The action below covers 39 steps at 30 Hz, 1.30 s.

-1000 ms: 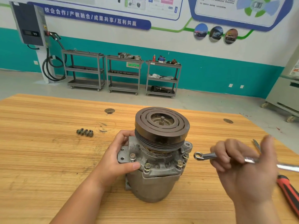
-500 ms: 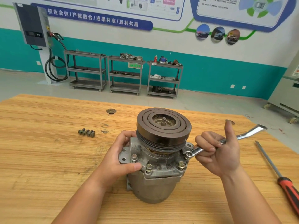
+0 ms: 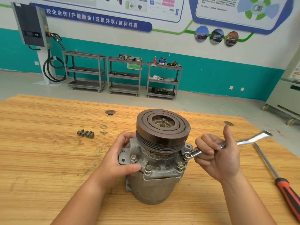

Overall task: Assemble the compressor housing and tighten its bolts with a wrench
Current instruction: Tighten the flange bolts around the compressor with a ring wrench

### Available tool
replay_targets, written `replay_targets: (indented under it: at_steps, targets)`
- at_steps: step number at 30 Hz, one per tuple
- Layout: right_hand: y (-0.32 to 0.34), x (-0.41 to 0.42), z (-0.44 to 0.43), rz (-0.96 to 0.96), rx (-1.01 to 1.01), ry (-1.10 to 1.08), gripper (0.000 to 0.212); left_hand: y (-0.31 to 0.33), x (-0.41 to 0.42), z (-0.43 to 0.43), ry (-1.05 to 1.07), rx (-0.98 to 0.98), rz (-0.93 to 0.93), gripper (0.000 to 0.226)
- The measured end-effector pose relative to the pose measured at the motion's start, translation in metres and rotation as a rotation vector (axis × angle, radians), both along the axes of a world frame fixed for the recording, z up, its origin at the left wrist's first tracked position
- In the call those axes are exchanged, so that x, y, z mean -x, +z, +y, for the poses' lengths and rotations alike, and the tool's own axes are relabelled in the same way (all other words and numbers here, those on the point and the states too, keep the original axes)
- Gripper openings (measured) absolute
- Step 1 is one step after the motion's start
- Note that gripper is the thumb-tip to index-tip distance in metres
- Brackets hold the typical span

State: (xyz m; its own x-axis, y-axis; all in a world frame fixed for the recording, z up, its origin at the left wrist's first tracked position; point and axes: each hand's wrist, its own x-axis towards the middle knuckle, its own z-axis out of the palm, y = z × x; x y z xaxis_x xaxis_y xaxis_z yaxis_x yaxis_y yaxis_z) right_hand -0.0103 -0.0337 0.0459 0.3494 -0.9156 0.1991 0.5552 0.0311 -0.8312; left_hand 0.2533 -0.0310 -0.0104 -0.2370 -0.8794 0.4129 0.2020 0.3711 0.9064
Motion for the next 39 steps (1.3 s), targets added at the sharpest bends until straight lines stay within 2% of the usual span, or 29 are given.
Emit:
replay_targets:
  at_steps: [5, 10, 13, 18, 21, 25, 27, 29, 32, 34, 35, 39]
  targets:
    - [-0.006, -0.003, 0.019, -0.008, 0.065, -0.133, 0.060, 0.000, 0.000, -0.001, 0.004, -0.001, -0.003, 0.068]
    - [0.016, -0.011, 0.002, 0.050, -0.102, -0.119, 0.062, 0.000, 0.000, 0.000, 0.012, 0.003, -0.012, 0.069]
    - [0.018, -0.011, -0.003, 0.077, -0.127, -0.108, 0.060, 0.000, 0.000, 0.000, 0.005, 0.005, -0.016, 0.069]
    - [0.000, -0.009, 0.006, -0.043, -0.088, -0.120, 0.053, 0.000, 0.001, 0.000, -0.004, 0.000, -0.009, 0.069]
    - [-0.005, -0.014, 0.018, -0.097, -0.062, -0.233, 0.050, 0.001, 0.001, 0.001, -0.009, -0.001, -0.003, 0.069]
    - [-0.010, -0.029, 0.044, -0.093, 0.037, -0.500, 0.052, 0.001, 0.001, 0.001, -0.003, -0.001, -0.003, 0.069]
    - [-0.016, -0.042, 0.060, -0.004, 0.123, -0.644, 0.049, 0.002, 0.001, 0.001, 0.002, 0.004, -0.010, 0.069]
    - [-0.023, -0.057, 0.074, 0.212, 0.261, -0.804, 0.038, 0.002, 0.001, 0.002, 0.003, 0.001, -0.014, 0.068]
    - [-0.030, -0.077, 0.084, 0.585, 0.499, -0.885, 0.028, 0.002, 0.001, 0.002, 0.016, -0.001, -0.016, 0.067]
    - [-0.032, -0.082, 0.087, 0.731, 0.566, -0.882, 0.030, 0.002, 0.000, 0.002, 0.013, 0.002, -0.017, 0.068]
    - [-0.032, -0.081, 0.088, 0.701, 0.540, -0.871, 0.031, 0.002, 0.000, 0.002, 0.010, 0.003, -0.018, 0.068]
    - [-0.025, -0.059, 0.095, 0.385, 0.420, -0.830, 0.029, 0.002, 0.001, 0.001, 0.009, 0.004, -0.023, 0.068]
